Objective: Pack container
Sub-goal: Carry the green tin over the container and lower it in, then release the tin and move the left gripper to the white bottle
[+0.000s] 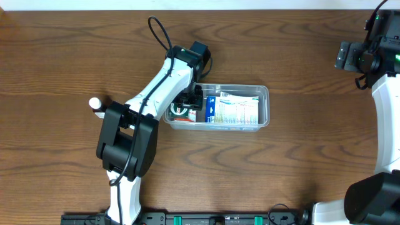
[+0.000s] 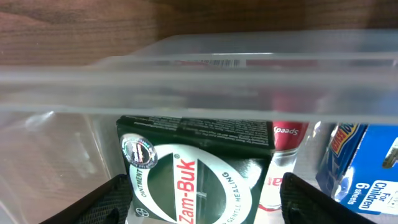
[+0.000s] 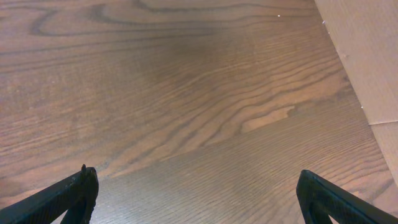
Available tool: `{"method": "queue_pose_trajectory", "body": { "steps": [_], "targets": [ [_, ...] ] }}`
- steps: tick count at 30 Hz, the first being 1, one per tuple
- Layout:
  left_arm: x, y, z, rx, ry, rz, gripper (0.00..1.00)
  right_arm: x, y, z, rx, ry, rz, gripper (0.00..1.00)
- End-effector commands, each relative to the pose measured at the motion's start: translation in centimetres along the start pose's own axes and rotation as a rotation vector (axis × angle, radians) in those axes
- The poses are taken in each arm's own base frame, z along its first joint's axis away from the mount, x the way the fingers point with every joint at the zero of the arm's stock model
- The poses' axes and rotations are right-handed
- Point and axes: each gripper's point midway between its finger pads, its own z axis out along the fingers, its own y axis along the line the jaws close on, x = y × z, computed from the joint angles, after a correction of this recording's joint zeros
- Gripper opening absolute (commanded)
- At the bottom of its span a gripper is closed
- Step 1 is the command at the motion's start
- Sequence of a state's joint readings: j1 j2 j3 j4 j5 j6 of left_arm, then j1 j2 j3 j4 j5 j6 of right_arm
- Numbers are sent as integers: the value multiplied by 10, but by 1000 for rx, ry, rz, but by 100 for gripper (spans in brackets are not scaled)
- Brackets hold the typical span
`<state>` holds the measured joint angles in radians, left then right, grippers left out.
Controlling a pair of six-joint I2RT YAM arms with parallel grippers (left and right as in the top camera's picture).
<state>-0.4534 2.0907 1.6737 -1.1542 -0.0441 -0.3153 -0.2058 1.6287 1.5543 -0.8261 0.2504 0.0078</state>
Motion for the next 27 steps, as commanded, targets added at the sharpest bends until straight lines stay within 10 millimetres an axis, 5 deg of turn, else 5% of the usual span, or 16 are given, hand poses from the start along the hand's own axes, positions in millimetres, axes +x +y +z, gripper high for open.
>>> {"method": "queue_pose_trajectory", "body": {
  "steps": [1,11,18,22,27],
  "targets": [
    [-2,3,0,-7,2,-6,77,1,-2,1,3,3,17,99],
    [-9,-5,-31,62,-55,-8,77,1,-2,1,3,3,17,99],
    [1,6,-94,105,-170,-13,77,1,-2,1,3,3,17,99],
    [20,25,-122,102,-194,-8,78,1,-2,1,3,3,17,99],
    [36,74,-146,72,-220,-110,79,1,-2,1,3,3,17,99]
  ]
}}
